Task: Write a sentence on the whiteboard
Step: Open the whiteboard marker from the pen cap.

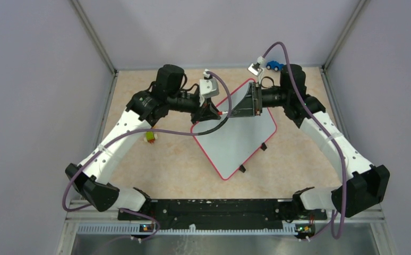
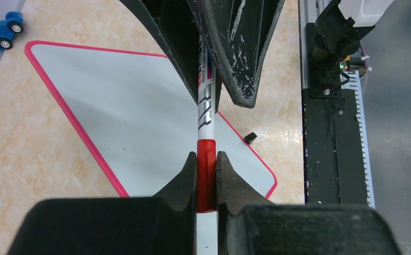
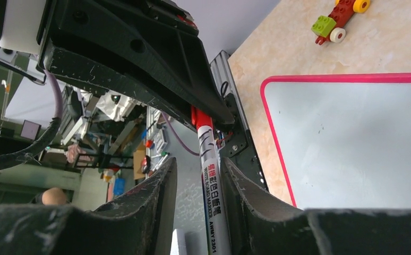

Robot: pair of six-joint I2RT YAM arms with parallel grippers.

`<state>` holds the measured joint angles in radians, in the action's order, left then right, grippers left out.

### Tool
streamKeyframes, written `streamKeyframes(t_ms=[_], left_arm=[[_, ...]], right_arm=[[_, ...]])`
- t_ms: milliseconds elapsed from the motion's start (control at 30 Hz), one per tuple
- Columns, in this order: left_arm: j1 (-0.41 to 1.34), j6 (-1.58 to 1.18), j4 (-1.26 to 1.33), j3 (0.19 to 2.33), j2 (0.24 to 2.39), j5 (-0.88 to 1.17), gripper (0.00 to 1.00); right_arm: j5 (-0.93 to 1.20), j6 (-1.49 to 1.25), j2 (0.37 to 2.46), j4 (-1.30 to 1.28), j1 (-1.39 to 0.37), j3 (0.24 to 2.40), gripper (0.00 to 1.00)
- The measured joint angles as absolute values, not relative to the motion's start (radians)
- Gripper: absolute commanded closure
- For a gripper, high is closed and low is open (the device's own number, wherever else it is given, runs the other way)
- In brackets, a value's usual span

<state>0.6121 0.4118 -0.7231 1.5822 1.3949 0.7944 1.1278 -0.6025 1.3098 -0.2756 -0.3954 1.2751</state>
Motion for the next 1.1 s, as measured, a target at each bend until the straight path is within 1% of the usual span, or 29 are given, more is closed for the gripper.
streamKeyframes(t_ms=[67, 300, 433, 833, 933, 1100], left_arm=[[0.616, 0.409, -0.722, 1.583, 1.396, 0.793, 1.0], [0.619, 0.396, -0.722, 1.584, 1.397, 0.786, 1.0], [0.624, 0.395, -0.725, 1.584, 1.397, 0.776, 1.0], [0.63, 0.394, -0.72, 1.578, 1.394, 0.754, 1.0], [0.63, 0.391, -0.715, 1.573, 1.392, 0.754, 1.0], [0.629, 0.392, -0.713, 1.572, 1.389, 0.757, 1.0]], right_arm=[[1.123, -0.602, 1.31, -0.278, -0.397, 1.275, 0.69], [1.097, -0.588, 1.31, -0.288, -0.397, 1.275, 0.69], [1.087, -0.587, 1.31, -0.294, -0.397, 1.275, 0.65], [1.082, -0.599, 1.31, -0.274, -0.397, 1.275, 0.66], [1.081, -0.604, 1.31, -0.27, -0.397, 1.275, 0.72], [1.07, -0.599, 1.31, -0.27, -0.396, 1.275, 0.98]])
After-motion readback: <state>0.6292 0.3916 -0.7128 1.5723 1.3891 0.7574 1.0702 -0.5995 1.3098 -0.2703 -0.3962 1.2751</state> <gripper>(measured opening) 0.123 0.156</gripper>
